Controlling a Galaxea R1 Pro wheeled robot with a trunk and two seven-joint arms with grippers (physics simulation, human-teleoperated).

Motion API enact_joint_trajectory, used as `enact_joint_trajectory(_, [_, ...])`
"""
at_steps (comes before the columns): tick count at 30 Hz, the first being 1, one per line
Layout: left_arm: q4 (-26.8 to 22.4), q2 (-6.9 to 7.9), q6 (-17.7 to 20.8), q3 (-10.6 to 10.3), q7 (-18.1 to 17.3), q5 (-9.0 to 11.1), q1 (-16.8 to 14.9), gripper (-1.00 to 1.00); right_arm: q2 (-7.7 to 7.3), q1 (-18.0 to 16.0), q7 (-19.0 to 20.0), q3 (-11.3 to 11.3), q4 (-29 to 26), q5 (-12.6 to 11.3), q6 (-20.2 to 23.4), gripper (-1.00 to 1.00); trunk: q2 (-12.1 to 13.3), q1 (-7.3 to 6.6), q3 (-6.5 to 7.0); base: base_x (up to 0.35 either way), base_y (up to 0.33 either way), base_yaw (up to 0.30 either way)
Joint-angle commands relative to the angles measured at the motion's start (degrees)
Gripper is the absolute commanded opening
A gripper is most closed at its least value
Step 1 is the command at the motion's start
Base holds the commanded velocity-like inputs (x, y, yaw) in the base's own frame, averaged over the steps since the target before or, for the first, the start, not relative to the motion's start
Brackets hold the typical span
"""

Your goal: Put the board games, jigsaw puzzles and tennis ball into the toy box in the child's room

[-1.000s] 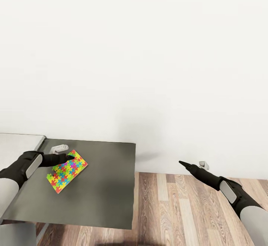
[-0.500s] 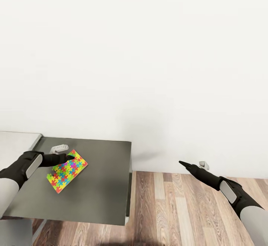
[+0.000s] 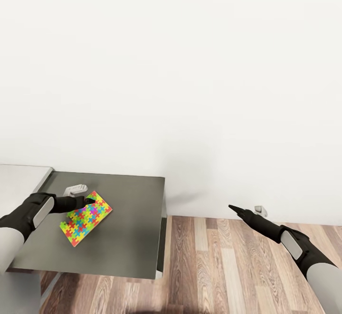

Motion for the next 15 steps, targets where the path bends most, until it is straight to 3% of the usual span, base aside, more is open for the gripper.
enact_joint_trajectory(1, [-0.1,0.07,0.1,-0.3,-0.1,0.1,0.0,1.0,0.0,0.0,0.1,-0.1,0.0,-0.4,0.5,1.0,-0.1,0.03,-0.09,0.0,0.0,0.0])
enact_joint_trajectory(15, [0.0,-0.02,0.3,0.0,-0.1,0.2,0.0,1.0,0.0,0.0,0.0,-0.1,0.0,-0.4,0.6,1.0,-0.1,0.03,-0.09,0.0,0.0,0.0])
